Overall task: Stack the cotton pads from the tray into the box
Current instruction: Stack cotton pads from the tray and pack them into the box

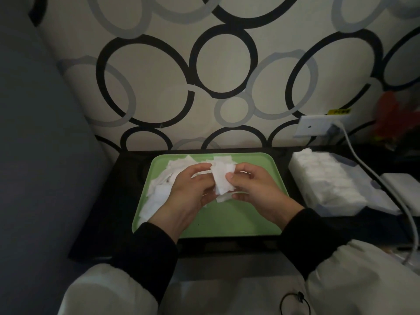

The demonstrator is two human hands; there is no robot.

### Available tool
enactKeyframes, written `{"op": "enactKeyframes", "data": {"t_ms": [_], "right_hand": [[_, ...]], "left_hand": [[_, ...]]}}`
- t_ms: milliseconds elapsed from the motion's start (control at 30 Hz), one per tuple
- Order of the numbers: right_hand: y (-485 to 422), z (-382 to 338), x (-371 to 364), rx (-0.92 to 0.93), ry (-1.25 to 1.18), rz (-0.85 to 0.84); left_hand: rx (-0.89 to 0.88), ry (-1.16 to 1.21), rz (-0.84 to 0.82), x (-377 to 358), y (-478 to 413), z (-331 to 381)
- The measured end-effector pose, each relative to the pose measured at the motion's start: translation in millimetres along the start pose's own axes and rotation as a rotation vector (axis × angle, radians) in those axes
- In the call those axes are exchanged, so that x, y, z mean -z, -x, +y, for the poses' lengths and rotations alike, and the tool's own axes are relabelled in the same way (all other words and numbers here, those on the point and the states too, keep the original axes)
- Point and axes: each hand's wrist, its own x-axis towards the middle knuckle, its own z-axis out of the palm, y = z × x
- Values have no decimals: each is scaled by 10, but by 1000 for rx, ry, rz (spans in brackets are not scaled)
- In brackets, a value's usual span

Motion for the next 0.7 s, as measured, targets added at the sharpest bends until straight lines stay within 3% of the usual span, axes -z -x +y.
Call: {"op": "enactKeyframes", "data": {"t_ms": [167, 300, 600, 700], "right_hand": [[19, -5, -8, -12, -84, -51], [-17, 6, -6, -7, -155, 33], [-11, 29, 5, 76, 2, 124], [13, 16, -5, 99, 38, 68]], "left_hand": [[-9, 4, 26, -38, 3, -8], [-85, -167, 107, -19, -28, -26], [34, -25, -8, -109, 19, 48], [-59, -135, -51, -68, -4, -12]]}}
